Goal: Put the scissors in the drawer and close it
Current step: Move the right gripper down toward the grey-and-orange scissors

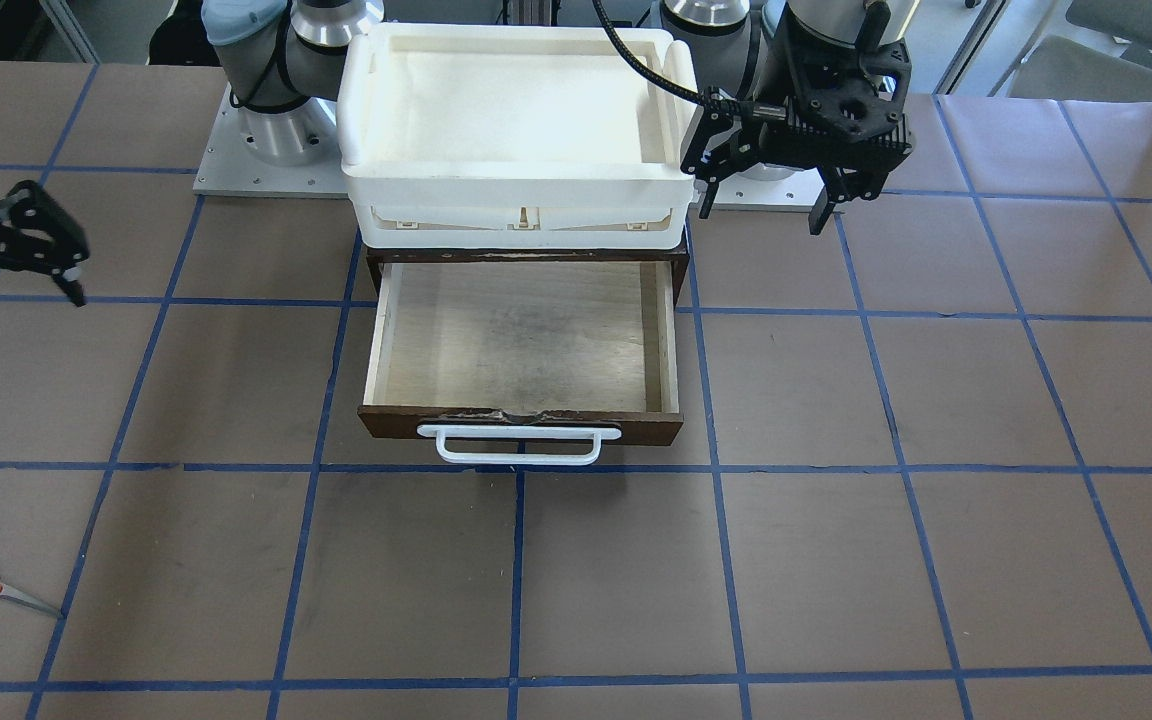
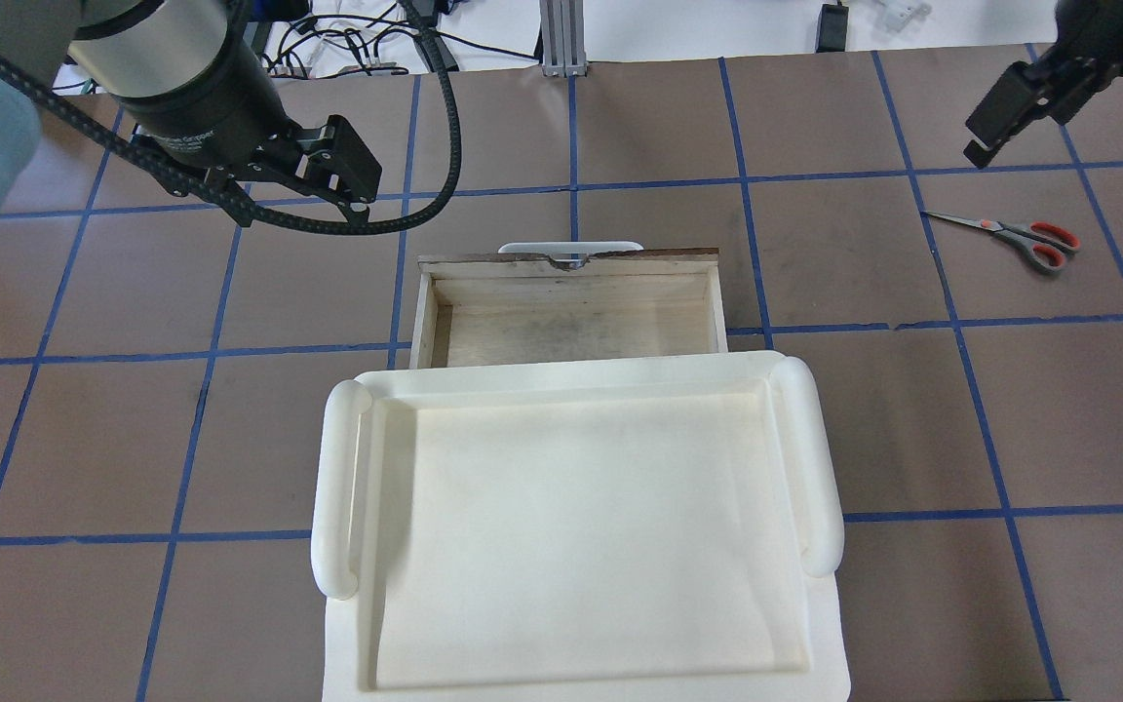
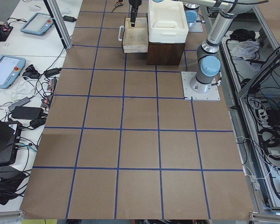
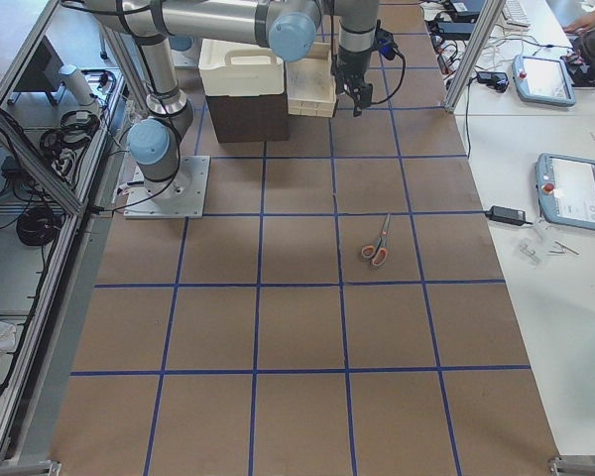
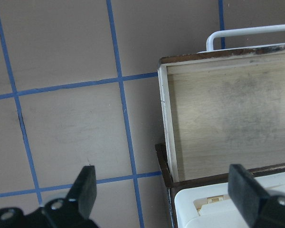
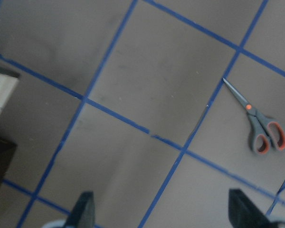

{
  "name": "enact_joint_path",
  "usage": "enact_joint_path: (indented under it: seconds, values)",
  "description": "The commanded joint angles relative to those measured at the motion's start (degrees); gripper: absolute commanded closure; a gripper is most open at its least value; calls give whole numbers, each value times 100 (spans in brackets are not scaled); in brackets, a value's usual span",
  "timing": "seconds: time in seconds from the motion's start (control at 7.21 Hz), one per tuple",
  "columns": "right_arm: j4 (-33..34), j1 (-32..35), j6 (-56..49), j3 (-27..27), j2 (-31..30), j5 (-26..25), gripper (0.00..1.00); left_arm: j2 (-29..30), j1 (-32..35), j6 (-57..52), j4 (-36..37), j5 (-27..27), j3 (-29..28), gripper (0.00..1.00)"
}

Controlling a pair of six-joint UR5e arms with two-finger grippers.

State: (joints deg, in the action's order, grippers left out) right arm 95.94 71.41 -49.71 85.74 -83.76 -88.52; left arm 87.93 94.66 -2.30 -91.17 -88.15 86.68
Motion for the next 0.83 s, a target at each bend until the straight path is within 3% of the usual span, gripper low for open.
enact_joint_path:
  seconds: [0.0, 0.14, 0.28, 0.42, 0.69]
  values:
    - [1475, -959, -2349, 827, 419, 19, 2, -21, 0, -7, 3, -1, 25, 0]
    - [1819, -1014, -3351, 822, 770, 10, 2, -38, 0, 2, 20, -1, 86, 0]
    - [2205, -1050, -3456, 743, 1165, 10, 2, -47, -8, 2, 55, -1, 104, 0]
    - [2470, -998, -3492, 542, 1543, 27, 9, -21, 0, 11, 108, -1, 104, 0]
    - [2752, -962, -4024, 400, 2352, 220, 10, -100, -26, -33, 108, -1, 130, 0]
